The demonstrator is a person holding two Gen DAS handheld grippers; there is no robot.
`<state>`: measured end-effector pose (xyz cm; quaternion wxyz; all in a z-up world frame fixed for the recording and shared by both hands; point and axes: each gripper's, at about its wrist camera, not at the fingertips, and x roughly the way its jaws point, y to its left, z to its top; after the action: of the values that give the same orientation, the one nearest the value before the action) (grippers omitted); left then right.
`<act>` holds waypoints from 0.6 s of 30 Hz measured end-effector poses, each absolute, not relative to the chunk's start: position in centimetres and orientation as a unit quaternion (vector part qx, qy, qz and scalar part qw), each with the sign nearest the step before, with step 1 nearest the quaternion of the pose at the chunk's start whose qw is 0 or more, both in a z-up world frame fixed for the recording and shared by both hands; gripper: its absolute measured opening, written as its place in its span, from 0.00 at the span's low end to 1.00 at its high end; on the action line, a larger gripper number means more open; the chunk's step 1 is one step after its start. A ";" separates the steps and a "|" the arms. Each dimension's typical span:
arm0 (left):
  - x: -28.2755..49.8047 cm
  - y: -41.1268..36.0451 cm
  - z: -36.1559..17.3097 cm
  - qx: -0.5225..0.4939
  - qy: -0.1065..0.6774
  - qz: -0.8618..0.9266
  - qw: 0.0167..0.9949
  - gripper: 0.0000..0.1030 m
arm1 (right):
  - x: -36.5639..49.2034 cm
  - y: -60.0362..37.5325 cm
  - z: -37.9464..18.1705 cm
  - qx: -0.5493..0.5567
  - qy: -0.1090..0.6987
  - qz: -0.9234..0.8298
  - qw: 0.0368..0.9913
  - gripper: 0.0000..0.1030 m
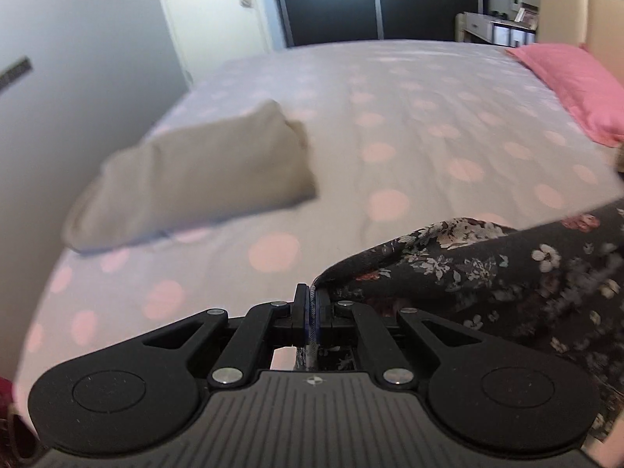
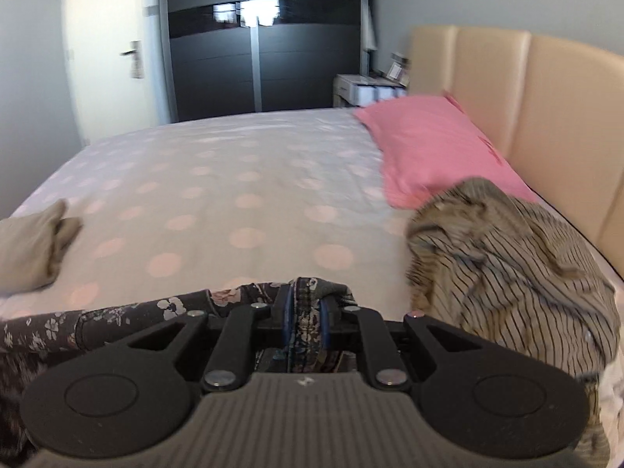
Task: Fold clothes
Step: 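Pull the floral shirt off the pile onto the open bed with both grippers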
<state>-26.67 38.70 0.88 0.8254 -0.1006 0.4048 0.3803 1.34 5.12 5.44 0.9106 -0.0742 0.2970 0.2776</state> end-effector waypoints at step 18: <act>-17.9 42.3 -5.4 -0.003 0.460 0.374 0.805 0.12 | 7.6 10.6 -2.9 -0.128 0.365 0.280 0.879 0.32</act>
<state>-17.93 42.30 -5.37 0.8055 -0.0026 0.4601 0.3735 7.56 10.63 -2.89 0.8787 -0.1282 0.3651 0.2797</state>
